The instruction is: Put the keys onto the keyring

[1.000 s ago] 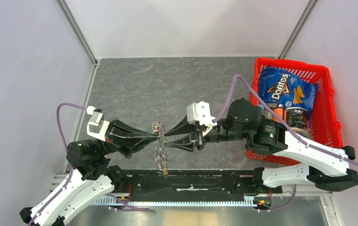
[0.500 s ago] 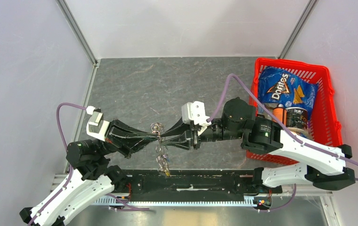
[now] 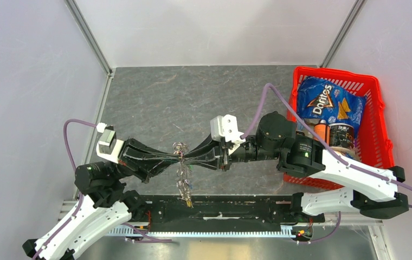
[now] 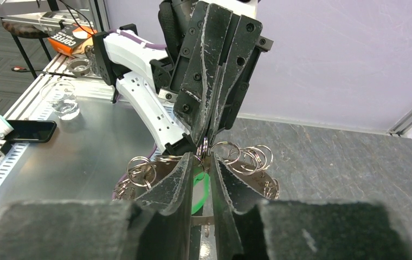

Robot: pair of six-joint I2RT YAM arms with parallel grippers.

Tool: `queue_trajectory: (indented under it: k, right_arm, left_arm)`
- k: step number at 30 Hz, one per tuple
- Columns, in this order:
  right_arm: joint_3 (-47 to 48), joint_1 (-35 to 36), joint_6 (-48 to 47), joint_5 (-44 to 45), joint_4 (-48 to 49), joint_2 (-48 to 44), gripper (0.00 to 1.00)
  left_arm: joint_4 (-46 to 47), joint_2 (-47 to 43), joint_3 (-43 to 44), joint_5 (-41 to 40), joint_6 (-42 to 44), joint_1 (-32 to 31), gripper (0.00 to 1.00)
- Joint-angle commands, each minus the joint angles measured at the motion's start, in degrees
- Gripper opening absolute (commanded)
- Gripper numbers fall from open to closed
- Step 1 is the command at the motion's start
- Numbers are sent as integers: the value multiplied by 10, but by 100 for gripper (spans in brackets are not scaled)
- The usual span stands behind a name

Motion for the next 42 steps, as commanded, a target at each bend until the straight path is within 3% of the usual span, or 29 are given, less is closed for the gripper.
queue_trajectory:
  k: [1, 32, 34, 36, 42]
  right_arm:
    - [21, -1, 11, -12, 30, 0, 22]
    - [27, -2, 25, -15, 18, 16, 17]
    - [26, -2, 26, -15, 17, 16, 12]
    - [27, -2, 27, -14, 16, 17, 0]
    - [70, -2, 32, -27, -53, 37, 0]
  left_arm:
    - [47, -6, 4, -14, -18, 0, 2]
    - [59, -11, 1, -20, -20, 0, 2]
    - [60, -10, 0, -20, -21, 0, 2]
    - [65, -9, 0, -21, -23, 0, 2]
    - [48, -6, 6, -6, -29, 0, 2]
